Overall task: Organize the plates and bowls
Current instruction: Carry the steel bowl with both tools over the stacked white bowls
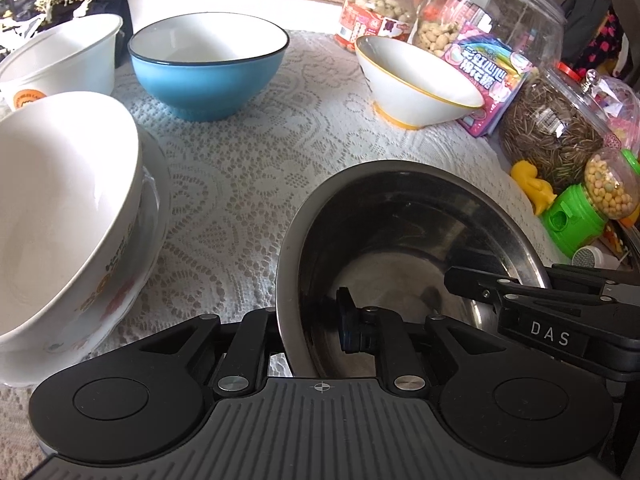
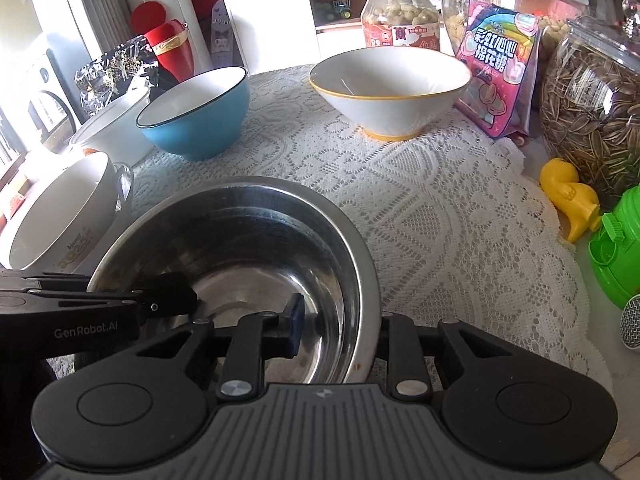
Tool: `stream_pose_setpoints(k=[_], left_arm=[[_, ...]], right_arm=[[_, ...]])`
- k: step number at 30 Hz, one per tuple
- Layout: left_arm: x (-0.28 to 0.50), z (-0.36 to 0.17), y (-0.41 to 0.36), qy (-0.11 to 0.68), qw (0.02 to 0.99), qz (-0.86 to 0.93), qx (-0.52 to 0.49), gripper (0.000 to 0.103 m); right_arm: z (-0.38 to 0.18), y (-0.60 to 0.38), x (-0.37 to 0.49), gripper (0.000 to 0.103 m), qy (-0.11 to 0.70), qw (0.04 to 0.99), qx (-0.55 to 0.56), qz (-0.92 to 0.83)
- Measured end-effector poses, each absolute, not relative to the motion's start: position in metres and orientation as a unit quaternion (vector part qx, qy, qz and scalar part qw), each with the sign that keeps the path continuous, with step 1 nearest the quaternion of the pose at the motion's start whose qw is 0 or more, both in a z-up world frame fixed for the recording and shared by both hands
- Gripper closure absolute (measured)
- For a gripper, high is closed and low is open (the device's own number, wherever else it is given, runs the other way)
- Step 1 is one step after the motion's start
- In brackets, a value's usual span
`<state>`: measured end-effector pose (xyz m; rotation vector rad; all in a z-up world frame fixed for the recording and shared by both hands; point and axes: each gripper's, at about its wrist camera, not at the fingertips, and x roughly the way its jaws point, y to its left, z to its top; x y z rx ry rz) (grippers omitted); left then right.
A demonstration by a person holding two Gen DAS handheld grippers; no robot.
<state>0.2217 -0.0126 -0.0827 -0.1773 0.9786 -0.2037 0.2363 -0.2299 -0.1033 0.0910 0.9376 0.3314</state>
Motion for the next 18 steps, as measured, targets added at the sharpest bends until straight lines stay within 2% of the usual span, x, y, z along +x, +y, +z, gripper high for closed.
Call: stream_pose_setpoints(k=[8,14,15,18], left_arm=[[0.211,-0.048,0.008,0.445,0.884,-0.104,-0.099,0.084],[0.208,-0.020,0.061,0.429,0.893,-0.069,-0.114,0.084],[0.209,-0.018,0.072,0.426,0.894,-0.071,-0.116,0.084],[0.212,-0.011,0.105,0.431,0.894,-0.045,-0.115,0.080]], right_arm=[[-0.057,-0.209,0.231,0.079,0.402,0.899,0.014,0.172],[-0.030,-0.155,0.253,0.079,0.378,0.898,0.007,0.227],[-0.027,-0.143,0.258,0.075,0.375,0.899,0.002,0.227],[-0.021,-0.105,0.271,0.075,0.368,0.893,-0.004,0.259]])
